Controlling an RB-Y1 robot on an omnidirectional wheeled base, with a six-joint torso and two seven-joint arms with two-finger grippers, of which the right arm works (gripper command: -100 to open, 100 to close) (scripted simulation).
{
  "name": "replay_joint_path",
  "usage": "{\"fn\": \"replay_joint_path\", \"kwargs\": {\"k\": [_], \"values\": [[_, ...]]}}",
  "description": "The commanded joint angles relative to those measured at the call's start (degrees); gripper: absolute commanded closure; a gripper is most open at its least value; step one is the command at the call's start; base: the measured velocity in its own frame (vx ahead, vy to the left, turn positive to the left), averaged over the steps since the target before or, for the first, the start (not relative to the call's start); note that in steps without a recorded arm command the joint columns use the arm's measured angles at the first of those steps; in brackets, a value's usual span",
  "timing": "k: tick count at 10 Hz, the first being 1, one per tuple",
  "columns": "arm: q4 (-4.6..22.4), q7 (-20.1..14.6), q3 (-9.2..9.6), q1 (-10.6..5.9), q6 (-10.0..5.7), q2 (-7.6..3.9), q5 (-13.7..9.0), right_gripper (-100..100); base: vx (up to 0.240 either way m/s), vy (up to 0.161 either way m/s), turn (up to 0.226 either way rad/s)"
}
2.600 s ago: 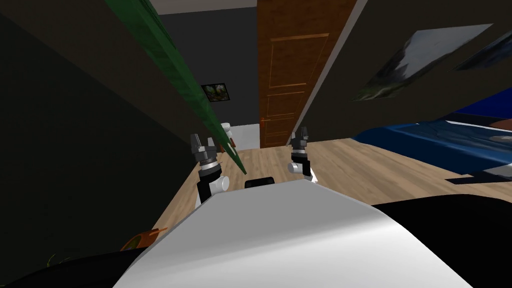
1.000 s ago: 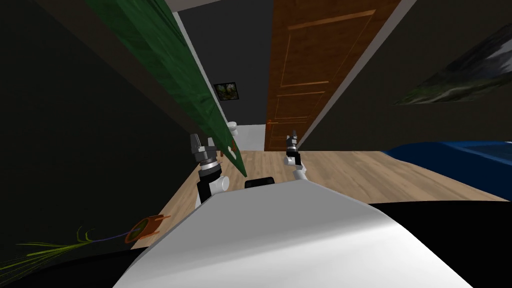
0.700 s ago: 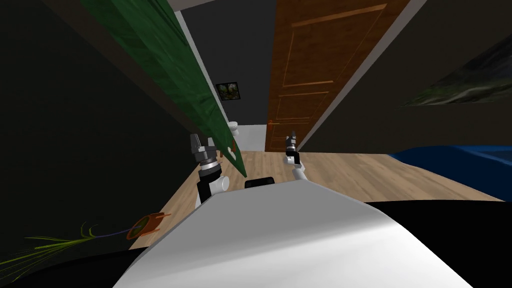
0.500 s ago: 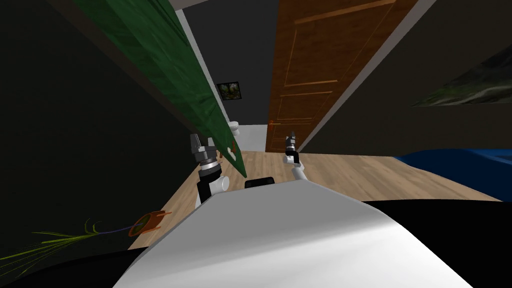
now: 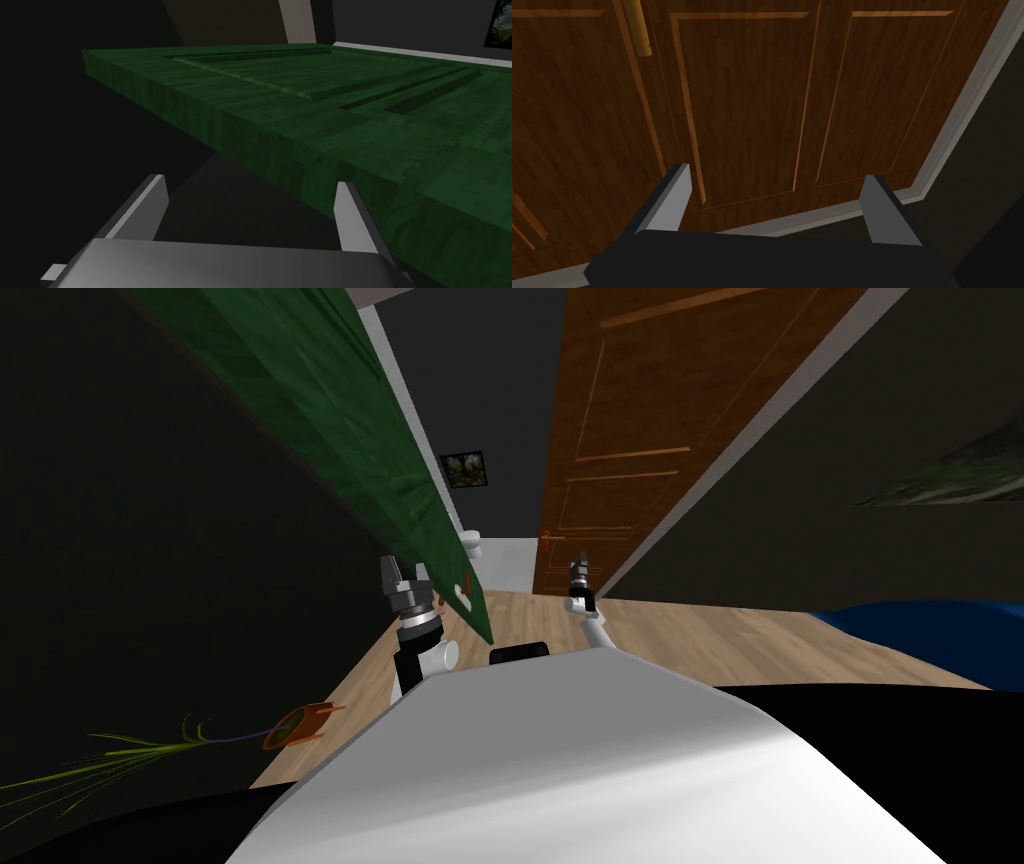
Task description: Pull the door open
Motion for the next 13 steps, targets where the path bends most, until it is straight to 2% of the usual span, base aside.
{"fn": "replay_joint_path", "kwargs": {"k": [1,2,3,5,6,8,9,12,13], "values": [[2.9,0.9,-0.41,-1.61,0.12,-0.21,-0.8,-100,0.053,-0.030,0.066],[4.7,1.6,-0.72,-2.92,0.15,-0.37,-1.5,-100,0.073,-0.042,0.139],[5.1,1.6,-0.72,-2.92,0.15,-0.37,-1.5,-100,0.052,-0.049,0.042],[9.0,3.0,-1.31,-5.42,0.20,-0.66,-2.7,-100,0.051,-0.055,0.084],[9.3,3.0,-1.31,-5.42,0.20,-0.66,-2.7,-100,0.043,-0.045,0.058],[12.9,4.3,-1.89,-7.90,0.26,-0.94,-4.0,-100,0.059,-0.048,0.079],[13.4,4.3,-1.89,-7.90,0.26,-0.94,-4.0,-100,0.047,-0.041,0.049],[18.5,6.1,-2.68,-11.28,0.33,-1.30,-5.7,-100,0.061,-0.044,0.095],[19.1,6.1,-2.68,-11.28,0.33,-1.30,-5.7,-100,0.051,-0.048,0.033]]}}
